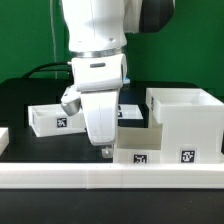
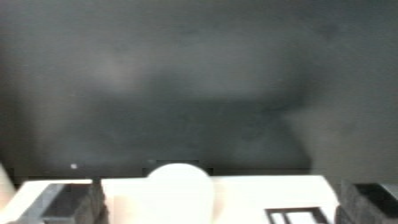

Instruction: Assemble drawer

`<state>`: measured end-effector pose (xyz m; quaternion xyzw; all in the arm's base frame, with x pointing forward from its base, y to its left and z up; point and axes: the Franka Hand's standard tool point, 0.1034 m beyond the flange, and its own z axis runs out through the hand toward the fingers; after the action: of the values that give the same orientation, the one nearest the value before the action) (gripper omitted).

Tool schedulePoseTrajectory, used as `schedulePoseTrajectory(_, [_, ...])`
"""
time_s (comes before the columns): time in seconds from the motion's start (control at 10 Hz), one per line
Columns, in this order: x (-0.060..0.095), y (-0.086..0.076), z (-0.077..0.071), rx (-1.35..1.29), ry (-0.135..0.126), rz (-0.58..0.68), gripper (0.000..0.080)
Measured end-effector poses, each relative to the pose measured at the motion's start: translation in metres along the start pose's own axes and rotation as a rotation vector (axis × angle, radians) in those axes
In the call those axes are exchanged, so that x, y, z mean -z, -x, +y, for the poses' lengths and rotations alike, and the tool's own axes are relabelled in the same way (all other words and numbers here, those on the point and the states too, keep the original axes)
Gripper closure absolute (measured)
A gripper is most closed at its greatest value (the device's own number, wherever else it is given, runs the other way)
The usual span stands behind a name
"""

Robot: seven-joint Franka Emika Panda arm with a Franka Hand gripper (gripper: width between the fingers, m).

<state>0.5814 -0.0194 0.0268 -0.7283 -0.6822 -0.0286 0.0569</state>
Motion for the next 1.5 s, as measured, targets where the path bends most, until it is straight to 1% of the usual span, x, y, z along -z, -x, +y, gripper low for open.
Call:
schedulePoseTrajectory(0.1, [0.000,-0.006,0.002,0.009,0.005,-0.013,0.0151])
schedulePoseTrajectory(0.5, [-0.001,-0.005,0.001,-0.002,0.003,-0.019,0.0151])
schedulePoseTrajectory(0.7, [-0.003,-0.009,0.001,0.022,0.000,-0.020,0.0151])
schedulePoseTrajectory(0.8, [-0.004,-0.016,0.002,0.042,0.000,-0.024,0.0151])
schedulePoseTrajectory(1.0, [-0.009,-0.040,0.003,0.066,-0.001,-0.042,0.0151])
schedulePoseTrajectory(1.1, [-0.010,-0.045,0.002,0.055,-0.001,-0.042,0.0151])
schedulePoseTrajectory(1.3, [-0.010,-0.044,0.002,0.055,-0.002,-0.043,0.0151])
schedulePoseTrajectory(1.4, [-0.011,-0.046,0.001,0.053,-0.003,-0.042,0.0151])
schedulePoseTrajectory(1.5, [-0.015,-0.053,-0.001,0.060,-0.011,-0.038,0.0151])
